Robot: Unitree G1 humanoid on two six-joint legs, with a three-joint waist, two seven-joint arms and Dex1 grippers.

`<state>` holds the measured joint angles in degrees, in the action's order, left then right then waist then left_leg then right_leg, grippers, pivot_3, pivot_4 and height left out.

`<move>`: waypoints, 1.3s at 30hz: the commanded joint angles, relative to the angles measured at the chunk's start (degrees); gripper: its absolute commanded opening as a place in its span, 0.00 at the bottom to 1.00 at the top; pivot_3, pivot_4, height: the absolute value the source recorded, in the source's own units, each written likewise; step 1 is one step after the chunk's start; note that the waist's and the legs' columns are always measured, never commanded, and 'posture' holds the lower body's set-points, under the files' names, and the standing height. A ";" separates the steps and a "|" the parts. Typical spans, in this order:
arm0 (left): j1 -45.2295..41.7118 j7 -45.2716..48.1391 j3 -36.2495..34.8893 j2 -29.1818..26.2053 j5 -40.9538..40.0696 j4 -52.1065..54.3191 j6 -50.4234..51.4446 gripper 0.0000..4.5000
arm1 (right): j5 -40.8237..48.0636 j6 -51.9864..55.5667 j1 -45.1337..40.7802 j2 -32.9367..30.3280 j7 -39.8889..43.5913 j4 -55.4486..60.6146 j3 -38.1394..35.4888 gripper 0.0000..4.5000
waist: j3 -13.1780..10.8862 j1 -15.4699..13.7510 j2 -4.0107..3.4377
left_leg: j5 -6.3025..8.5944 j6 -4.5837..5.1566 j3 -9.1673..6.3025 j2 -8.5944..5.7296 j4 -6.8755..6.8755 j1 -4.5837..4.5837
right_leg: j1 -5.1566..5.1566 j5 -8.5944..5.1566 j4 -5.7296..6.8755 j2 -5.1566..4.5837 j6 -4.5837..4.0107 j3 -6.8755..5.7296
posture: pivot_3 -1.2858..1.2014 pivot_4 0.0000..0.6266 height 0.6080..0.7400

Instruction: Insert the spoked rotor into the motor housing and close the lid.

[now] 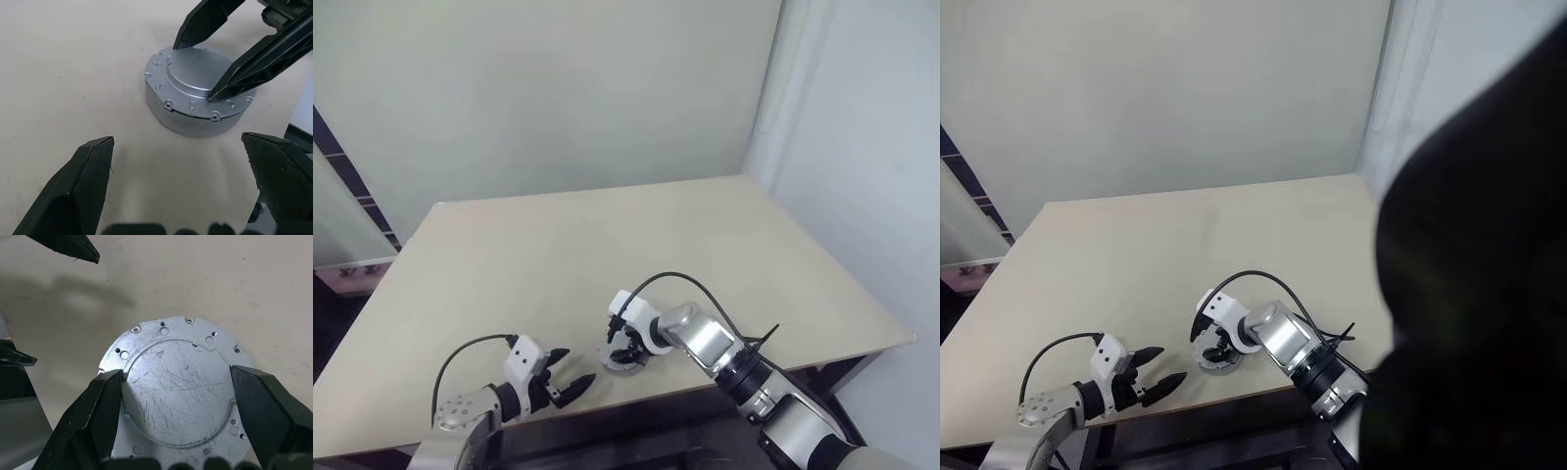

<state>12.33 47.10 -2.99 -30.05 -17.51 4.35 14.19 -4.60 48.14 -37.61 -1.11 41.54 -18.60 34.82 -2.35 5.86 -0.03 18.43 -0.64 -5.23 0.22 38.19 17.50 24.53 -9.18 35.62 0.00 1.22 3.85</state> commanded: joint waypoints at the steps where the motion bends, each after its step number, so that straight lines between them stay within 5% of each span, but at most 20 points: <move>1: -1.06 0.59 0.21 -0.56 0.24 0.77 -1.32 0.96 | -1.32 1.93 1.24 -1.51 0.48 -2.44 2.57 0.72 | 0.00 0.00 0.00 | 0.01 -0.01 0.00 0.00 0.00 0.00 | 0.00 0.00 0.00 0.00 0.00 0.00 | 0.52 0.00 1.00; 14: -1.53 1.11 0.71 -0.64 0.88 0.27 -1.66 0.00 | -1.30 2.37 -0.16 -2.55 2.36 -2.77 3.66 0.72 | -0.01 -0.01 -0.01 | 0.03 -0.04 0.00 -0.02 -0.02 0.03 | 0.02 -0.01 -0.07 -0.04 0.02 0.00 | 0.52 0.00 1.00; 39: -2.60 1.97 1.77 -0.61 1.16 -0.39 -1.74 0.00 | -1.68 1.21 -1.66 -2.37 2.48 -4.69 4.18 0.72 | -0.02 0.00 -0.02 | 0.03 -0.05 -0.05 -0.05 -0.14 0.02 | 0.04 -0.12 -0.10 -0.09 0.16 -0.03 | 0.52 0.00 1.00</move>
<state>10.62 48.78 -0.98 -30.05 -16.46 3.53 13.54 -4.61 47.07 -40.34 -2.83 45.03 -19.84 37.71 -2.37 5.86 -0.05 18.47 -0.69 -5.29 0.18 38.05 17.52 24.57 -9.30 35.52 -0.08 1.39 3.80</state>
